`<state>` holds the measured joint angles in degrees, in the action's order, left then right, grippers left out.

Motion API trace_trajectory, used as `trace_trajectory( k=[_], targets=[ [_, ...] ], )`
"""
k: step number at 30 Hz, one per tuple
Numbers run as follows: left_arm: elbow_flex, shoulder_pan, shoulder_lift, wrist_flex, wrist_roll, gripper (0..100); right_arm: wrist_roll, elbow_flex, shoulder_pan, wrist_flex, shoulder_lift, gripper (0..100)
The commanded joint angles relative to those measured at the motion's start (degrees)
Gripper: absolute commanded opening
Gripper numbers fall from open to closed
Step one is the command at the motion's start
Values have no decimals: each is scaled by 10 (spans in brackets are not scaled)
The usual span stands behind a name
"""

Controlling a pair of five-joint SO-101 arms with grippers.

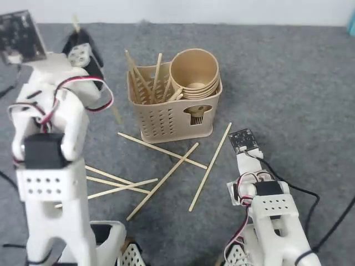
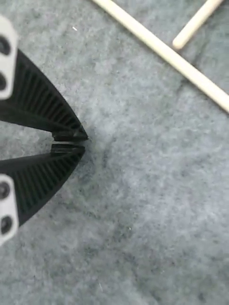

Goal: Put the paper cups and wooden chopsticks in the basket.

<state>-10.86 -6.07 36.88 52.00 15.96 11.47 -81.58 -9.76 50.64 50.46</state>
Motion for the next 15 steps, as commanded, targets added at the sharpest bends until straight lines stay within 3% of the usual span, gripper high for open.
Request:
trace_trajectory(
  k=[1, 8, 15],
  targets=[
    [2, 44, 40, -127, 4, 12, 11, 3, -2, 3, 15, 36],
    [0, 119, 40, -311, 2, 12, 12, 3, -2, 3, 15, 36],
    [-32, 132, -25, -327, 1, 13, 12, 3, -2, 3, 15, 36]
  ],
)
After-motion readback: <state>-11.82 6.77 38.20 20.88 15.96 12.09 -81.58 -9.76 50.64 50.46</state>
